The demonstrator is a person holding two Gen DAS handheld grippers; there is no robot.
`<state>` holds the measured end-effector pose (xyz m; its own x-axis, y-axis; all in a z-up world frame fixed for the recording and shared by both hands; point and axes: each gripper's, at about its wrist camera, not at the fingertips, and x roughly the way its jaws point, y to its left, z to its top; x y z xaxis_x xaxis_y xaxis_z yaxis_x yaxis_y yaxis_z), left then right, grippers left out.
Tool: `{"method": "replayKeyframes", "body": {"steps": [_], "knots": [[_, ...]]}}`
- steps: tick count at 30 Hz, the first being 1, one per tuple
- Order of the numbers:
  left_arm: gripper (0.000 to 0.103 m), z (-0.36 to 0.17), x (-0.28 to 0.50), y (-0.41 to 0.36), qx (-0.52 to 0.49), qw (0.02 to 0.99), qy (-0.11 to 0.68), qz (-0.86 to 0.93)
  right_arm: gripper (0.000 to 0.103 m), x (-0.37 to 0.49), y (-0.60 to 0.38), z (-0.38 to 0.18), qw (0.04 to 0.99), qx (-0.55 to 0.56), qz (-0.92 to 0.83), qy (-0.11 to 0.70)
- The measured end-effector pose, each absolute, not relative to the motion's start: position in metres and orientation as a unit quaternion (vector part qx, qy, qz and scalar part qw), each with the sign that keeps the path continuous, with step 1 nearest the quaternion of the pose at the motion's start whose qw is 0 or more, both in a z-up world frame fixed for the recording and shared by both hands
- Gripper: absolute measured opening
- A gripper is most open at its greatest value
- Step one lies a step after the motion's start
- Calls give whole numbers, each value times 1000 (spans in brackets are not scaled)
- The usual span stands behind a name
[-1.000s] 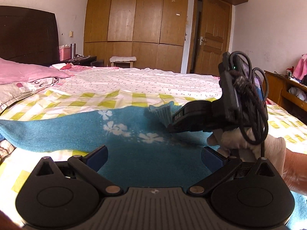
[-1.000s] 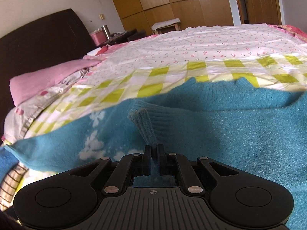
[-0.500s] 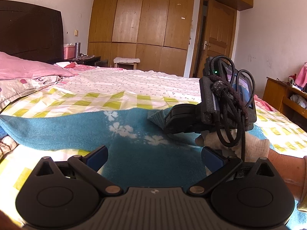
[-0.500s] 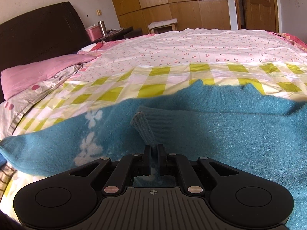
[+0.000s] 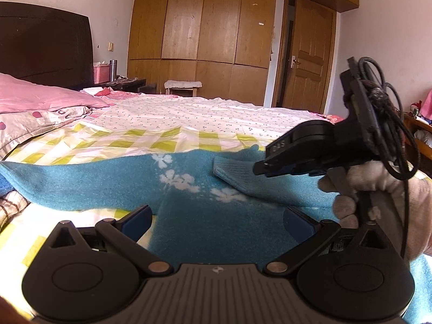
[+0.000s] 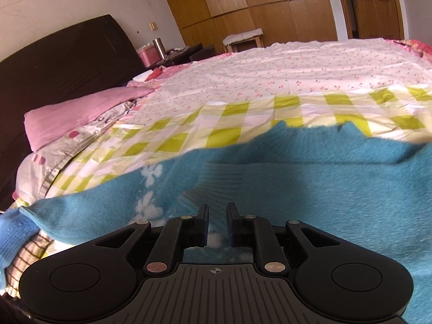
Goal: Fold small clothes
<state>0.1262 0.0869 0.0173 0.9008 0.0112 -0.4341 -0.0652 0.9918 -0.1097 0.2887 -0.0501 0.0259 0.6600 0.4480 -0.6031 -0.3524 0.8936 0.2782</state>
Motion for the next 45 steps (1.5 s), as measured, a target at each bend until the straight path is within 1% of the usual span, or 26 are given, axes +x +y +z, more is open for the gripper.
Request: {"method": "replayKeyframes", "body": {"steps": [2, 4, 5, 6, 9, 14, 18, 23, 28, 37, 41, 45], "knots": [[103, 17, 126, 87, -57, 974, 218, 24, 16, 289, -64, 23, 917, 55, 190, 347], [103, 17, 126, 89, -55, 974, 215, 30, 17, 295, -76, 11, 913, 51, 161, 372], [103, 18, 126, 90, -55, 975, 215, 32, 15, 299, -80, 3, 906, 48, 154, 391], [103, 18, 126, 92, -54, 975, 214, 36, 14, 299, -83, -1, 905, 48, 155, 393], [103, 18, 127, 101, -52, 975, 208, 56, 17, 289, -81, 3, 911, 42, 155, 380], [103, 15, 134, 137, -102, 965, 216, 104, 17, 269, -67, 12, 913, 21, 192, 360], [103, 8, 142, 152, -103, 952, 245, 149, 17, 256, -53, 12, 905, 3, 214, 368], [103, 1, 142, 158, -117, 945, 263, 157, 17, 238, -38, 10, 897, -9, 232, 377], [103, 6, 136, 157, -100, 949, 250, 164, 17, 221, -27, 16, 894, -14, 251, 372], [103, 11, 127, 170, -102, 950, 239, 175, 17, 198, -8, 16, 888, -27, 268, 374], [103, 11, 125, 187, -110, 946, 233, 198, 17, 192, 0, 11, 883, -29, 276, 380], [103, 7, 127, 222, -144, 929, 230, 252, 17, 189, 6, 9, 879, -27, 287, 380]]}}
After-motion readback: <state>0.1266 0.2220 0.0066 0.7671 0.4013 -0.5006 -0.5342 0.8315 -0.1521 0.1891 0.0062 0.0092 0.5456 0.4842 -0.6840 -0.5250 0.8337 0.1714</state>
